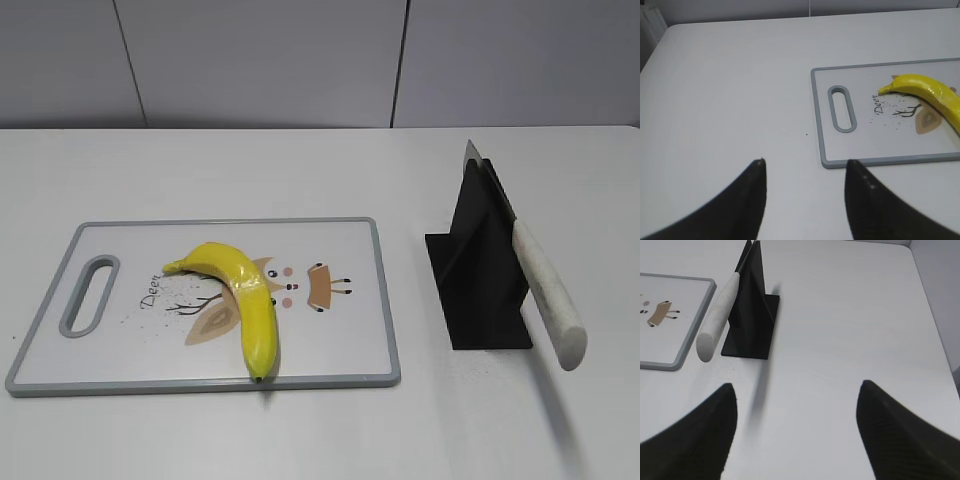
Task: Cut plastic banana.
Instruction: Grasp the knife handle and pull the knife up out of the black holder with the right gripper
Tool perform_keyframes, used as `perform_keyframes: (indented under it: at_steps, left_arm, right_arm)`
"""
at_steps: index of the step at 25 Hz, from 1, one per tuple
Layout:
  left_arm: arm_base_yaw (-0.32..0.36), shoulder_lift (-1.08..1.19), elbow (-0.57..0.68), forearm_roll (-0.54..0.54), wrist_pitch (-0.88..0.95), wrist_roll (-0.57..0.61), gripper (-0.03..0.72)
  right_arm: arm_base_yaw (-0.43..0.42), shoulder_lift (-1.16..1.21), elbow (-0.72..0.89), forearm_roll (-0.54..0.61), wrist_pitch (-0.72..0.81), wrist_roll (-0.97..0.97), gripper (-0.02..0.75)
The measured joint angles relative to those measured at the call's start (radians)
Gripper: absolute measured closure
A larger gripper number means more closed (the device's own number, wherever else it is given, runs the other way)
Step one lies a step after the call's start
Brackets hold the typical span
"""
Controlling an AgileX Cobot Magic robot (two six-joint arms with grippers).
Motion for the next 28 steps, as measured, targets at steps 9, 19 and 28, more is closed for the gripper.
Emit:
perform_keyframes:
  at_steps: [9,19,28]
  left_arm:
    - [0.000,0.000,0.000,0.000,0.000,0.000,0.196]
    - [0.000,0.000,0.000,0.000,0.000,0.000,0.196]
    - [0.000,0.000,0.000,0.000,0.000,0.000,0.196]
  right_arm:
    - [0.000,0.000,0.000,0.000,0.000,0.000,0.149]
    - [0.000,0.000,0.000,-0.003,0.000,0.000,0.155]
    - [0.000,0.000,0.000,-0.003,0.000,0.000,0.168]
